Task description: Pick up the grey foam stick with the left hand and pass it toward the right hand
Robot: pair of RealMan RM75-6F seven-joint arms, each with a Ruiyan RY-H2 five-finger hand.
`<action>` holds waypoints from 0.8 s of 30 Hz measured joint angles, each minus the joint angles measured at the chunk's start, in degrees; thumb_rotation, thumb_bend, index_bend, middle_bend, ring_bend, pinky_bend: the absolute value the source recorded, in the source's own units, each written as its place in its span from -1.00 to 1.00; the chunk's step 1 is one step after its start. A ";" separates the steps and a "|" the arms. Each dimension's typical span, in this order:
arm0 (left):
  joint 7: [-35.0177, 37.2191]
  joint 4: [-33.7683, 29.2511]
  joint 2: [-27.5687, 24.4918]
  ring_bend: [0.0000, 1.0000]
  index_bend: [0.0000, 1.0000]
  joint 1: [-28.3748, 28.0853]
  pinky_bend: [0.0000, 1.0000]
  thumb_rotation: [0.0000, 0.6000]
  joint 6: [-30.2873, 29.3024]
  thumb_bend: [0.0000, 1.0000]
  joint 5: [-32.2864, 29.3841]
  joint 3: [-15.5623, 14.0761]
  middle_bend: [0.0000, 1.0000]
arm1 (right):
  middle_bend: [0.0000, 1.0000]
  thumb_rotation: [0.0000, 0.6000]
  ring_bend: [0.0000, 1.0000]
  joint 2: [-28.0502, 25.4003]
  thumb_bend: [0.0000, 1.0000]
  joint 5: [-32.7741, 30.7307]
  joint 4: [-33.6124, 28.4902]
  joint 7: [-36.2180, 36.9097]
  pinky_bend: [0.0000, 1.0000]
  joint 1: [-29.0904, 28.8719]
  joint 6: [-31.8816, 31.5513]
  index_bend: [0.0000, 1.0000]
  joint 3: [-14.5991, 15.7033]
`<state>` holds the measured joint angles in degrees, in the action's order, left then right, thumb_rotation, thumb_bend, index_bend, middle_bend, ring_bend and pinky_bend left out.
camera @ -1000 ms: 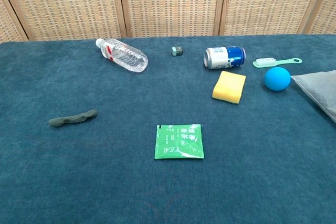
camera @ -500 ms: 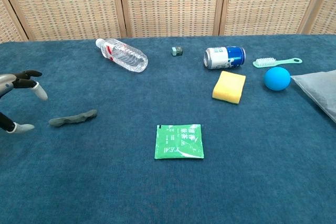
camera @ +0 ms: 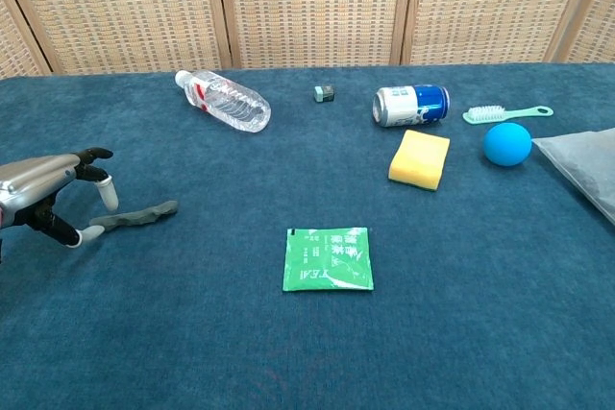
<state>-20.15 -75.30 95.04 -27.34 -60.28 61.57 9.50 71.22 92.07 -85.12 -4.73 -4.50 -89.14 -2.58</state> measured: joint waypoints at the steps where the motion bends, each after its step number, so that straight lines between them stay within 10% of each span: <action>1: -0.01 0.15 0.10 -1.00 -0.08 -0.05 -1.00 1.00 0.06 -0.23 -0.08 -0.03 -1.00 | -1.00 1.00 -1.00 -0.01 -1.00 -0.04 -0.02 0.08 -1.00 -0.02 0.06 -1.00 0.00; 24: -1.62 3.07 2.55 -1.00 0.04 -1.51 -1.00 1.00 0.06 -0.21 -1.61 0.22 -1.00 | -1.00 1.00 -1.00 -0.05 -1.00 -0.57 0.10 0.71 -1.00 -0.33 0.87 -1.00 -0.02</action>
<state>-21.78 -72.23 97.59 -28.86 -60.22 59.96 9.73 71.17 91.50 -85.03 -4.02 -4.83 -88.27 -2.60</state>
